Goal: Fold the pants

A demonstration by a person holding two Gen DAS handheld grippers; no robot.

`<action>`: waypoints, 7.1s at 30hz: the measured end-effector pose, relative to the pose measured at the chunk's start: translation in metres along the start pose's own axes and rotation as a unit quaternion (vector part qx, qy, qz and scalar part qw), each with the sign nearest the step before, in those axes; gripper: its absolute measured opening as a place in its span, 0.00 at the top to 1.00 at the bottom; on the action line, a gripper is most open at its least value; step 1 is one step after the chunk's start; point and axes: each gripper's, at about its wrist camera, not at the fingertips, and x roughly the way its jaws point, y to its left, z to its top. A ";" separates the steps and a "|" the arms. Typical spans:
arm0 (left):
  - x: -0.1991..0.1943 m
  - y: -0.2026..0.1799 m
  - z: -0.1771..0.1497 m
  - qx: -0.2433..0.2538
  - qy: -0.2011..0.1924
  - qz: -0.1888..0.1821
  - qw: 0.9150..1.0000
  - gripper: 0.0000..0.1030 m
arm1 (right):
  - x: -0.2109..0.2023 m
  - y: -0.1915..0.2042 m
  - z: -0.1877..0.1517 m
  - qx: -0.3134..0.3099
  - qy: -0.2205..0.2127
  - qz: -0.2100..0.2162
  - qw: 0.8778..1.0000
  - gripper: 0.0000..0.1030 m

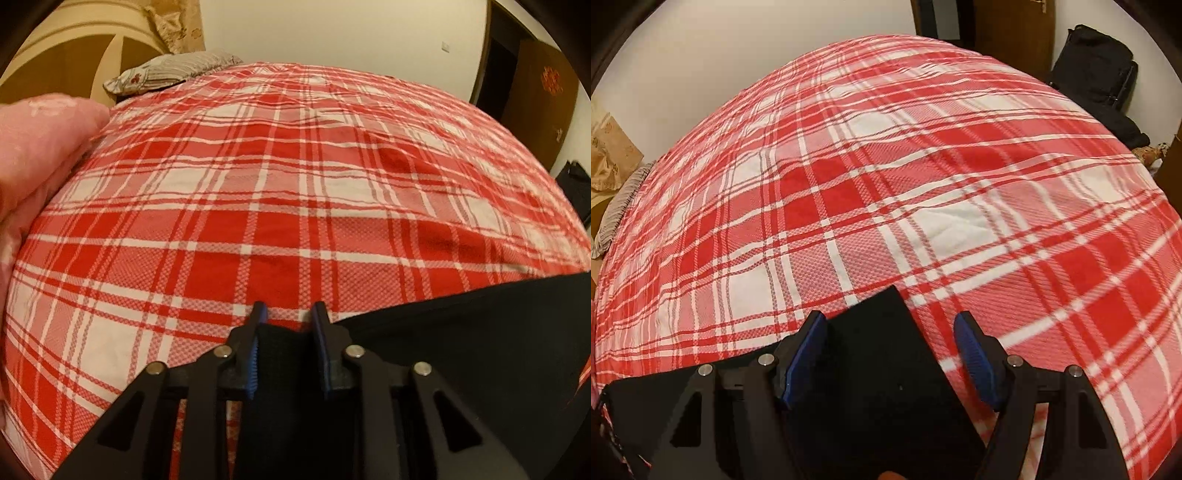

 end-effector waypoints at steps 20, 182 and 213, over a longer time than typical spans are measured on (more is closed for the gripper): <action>-0.070 -0.004 0.000 0.008 -0.073 -0.038 0.997 0.89 | -0.124 0.003 -0.047 -0.053 -0.119 0.079 0.988 0.94; -0.160 -0.097 -0.162 0.161 -0.098 -0.203 0.961 0.55 | -0.220 0.079 -0.299 -0.227 -0.082 0.052 0.969 0.63; -0.173 -0.383 -0.216 0.471 -0.030 -0.295 0.831 0.66 | -0.233 -0.092 -0.279 0.090 -0.157 0.086 0.980 0.63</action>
